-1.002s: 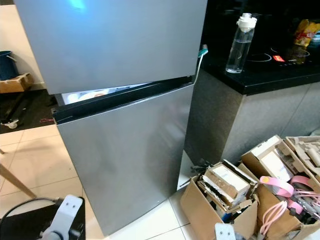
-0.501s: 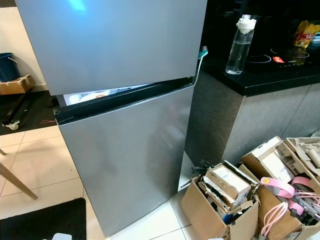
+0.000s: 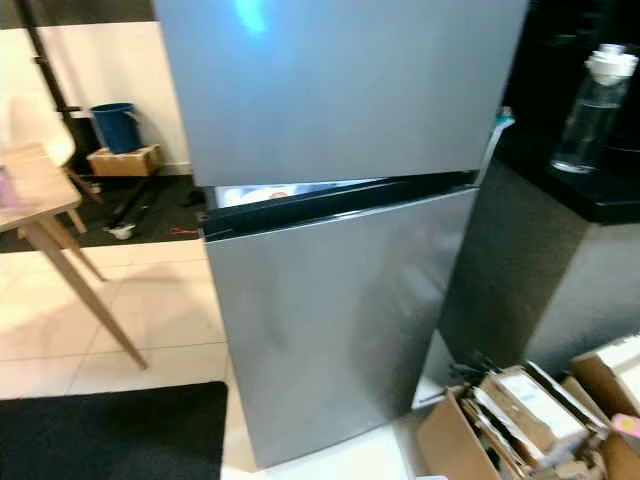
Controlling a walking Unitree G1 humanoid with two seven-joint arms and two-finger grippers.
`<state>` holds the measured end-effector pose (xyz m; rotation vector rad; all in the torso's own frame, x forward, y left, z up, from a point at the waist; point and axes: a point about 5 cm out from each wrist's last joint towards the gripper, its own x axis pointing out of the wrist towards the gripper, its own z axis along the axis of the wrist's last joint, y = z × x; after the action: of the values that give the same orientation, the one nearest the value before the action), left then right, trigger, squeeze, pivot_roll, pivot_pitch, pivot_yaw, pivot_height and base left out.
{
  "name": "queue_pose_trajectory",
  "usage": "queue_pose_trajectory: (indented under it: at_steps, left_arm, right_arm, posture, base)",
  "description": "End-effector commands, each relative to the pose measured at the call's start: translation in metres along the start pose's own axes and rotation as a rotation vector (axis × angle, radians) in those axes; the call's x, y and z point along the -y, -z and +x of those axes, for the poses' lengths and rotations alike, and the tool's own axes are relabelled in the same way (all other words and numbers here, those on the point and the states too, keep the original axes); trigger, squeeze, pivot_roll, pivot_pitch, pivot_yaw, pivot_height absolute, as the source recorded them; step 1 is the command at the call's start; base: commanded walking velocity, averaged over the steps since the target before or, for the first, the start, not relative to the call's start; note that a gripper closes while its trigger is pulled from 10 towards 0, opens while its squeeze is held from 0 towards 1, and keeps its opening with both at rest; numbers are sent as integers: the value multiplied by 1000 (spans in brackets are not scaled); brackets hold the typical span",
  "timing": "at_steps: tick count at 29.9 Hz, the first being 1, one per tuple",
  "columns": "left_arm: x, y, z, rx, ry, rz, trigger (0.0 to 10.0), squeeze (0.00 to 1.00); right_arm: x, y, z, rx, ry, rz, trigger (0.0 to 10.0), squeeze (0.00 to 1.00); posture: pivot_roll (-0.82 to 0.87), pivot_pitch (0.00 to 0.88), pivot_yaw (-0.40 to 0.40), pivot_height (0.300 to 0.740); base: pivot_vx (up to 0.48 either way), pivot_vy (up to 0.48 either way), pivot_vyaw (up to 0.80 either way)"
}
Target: Restocking fridge
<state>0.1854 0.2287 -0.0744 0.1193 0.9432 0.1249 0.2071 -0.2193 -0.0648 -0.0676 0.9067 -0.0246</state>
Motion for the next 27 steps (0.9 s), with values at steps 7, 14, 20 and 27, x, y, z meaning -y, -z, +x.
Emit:
queue_pose_trajectory:
  at_steps: [7, 14, 20, 27]
  left_arm:
    - [-1, 8, -1, -12, -15, -39, 10000, 0]
    - [-2, 4, -1, 1, -19, -45, 10000, 0]
    - [-2, 0, 0, 13, -20, -39, 10000, 0]
    - [-1, -3, 0, 24, -14, -23, 10000, 0]
  right_arm:
    - [2, 3, 0, -17, 3, -7, 10000, 0]
    - [2, -1, 0, -6, 2, -3, 10000, 0]
    - [3, -2, 0, -5, 4, -4, 10000, 0]
    - [9, -4, 0, -3, 51, 33, 10000, 0]
  posture:
    - [-65, 124, 13, 740]
    - [-69, 125, 13, 740]
    - [-66, 125, 9, 740]
    - [-66, 130, 6, 740]
  base:
    - [0, 0, 800]
    - [0, 0, 800]
    - [0, 0, 800]
    - [0, 0, 571]
